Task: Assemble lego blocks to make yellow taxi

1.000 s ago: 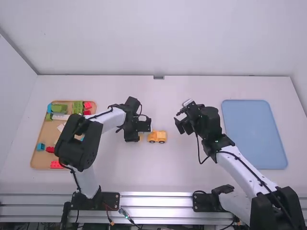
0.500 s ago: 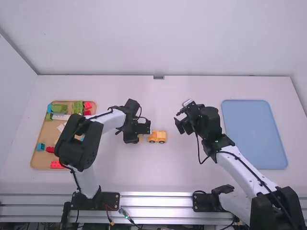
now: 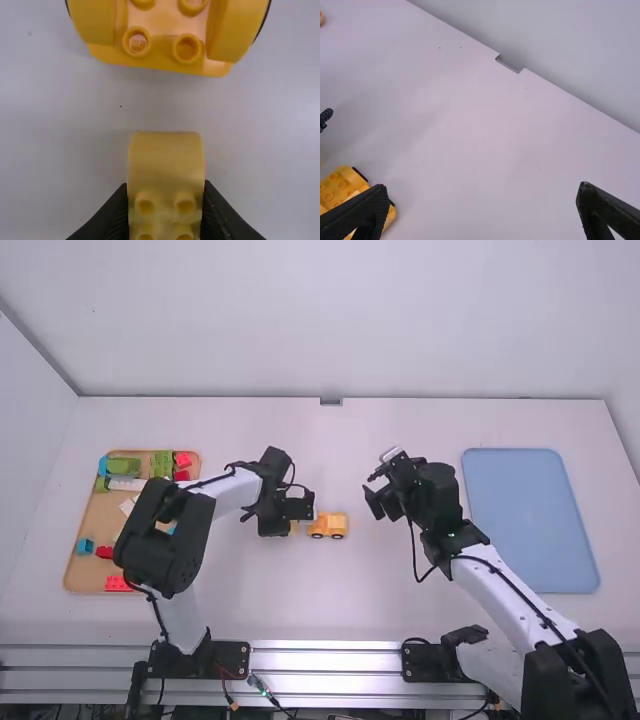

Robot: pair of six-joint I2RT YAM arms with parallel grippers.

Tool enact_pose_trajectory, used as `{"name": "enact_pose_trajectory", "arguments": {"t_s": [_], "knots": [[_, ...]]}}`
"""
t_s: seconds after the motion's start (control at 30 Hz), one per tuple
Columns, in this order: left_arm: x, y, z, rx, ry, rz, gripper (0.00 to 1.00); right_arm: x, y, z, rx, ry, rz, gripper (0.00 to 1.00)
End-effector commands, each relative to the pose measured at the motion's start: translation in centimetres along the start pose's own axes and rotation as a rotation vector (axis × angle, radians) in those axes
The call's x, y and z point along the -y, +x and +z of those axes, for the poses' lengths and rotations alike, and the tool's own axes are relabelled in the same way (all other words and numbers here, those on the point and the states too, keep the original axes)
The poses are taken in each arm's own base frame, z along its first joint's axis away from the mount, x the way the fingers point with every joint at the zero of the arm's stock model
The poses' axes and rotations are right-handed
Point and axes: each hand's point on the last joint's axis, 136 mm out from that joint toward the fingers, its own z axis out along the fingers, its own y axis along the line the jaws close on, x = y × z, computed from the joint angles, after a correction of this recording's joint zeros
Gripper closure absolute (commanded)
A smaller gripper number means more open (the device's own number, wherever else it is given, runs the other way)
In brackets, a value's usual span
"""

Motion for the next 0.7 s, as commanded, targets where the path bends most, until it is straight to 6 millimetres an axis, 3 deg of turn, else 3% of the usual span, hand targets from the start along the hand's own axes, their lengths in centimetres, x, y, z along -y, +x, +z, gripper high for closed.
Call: {"name": "enact_pose_trajectory", "arguments": {"t_s": [0.0, 0.1, 0.23, 0.33, 0.43, 0.47, 0.53, 0.6, 0.67], "knots": [[0.6, 0.7, 0.7, -0.02, 0.025, -0.072, 0.7, 0.0, 0.2, -0.1, 0.0, 0.001, 0.008, 0.01], [-0.2, 1.5, 0.7, -0.062, -0.016, -0.157, 0.66, 0.1, -0.1, -0.1, 0.009, 0.003, 0.006, 0.01], [-2.2, 2.2, 0.5, -0.086, -0.13, -0.476, 0.65, 0.4, -1.0, -0.1, 0.048, 0.017, -0.012, 0.01], [-2.3, 2.0, 0.5, -0.068, -0.142, -0.645, 0.79, 0.7, -1.7, -0.1, 0.075, 0.027, -0.018, 0.01], [-2.5, 1.9, 0.5, -0.05, -0.155, -0.809, 0.8, 1.1, -2.1, -0.2, 0.093, 0.04, -0.018, 0.01], [-2.5, 2.0, 0.5, -0.043, -0.16, -0.922, 0.89, 1.5, -2.3, -0.3, 0.103, 0.052, -0.015, 0.01], [-2.5, 2.1, 0.4, -0.038, -0.163, -1.045, 0.96, 2.0, -2.2, -0.4, 0.104, 0.064, -0.006, 0.01], [-2.6, 1.9, 0.4, -0.021, -0.166, -1.171, 0.96, 2.3, -2.2, -0.4, 0.103, 0.071, -0.003, 0.01], [-2.6, 2.0, 0.4, 0.0, -0.174, -1.437, 0.97, 2.7, -2.0, -0.5, 0.1, 0.079, 0.001, 0.01]]}}
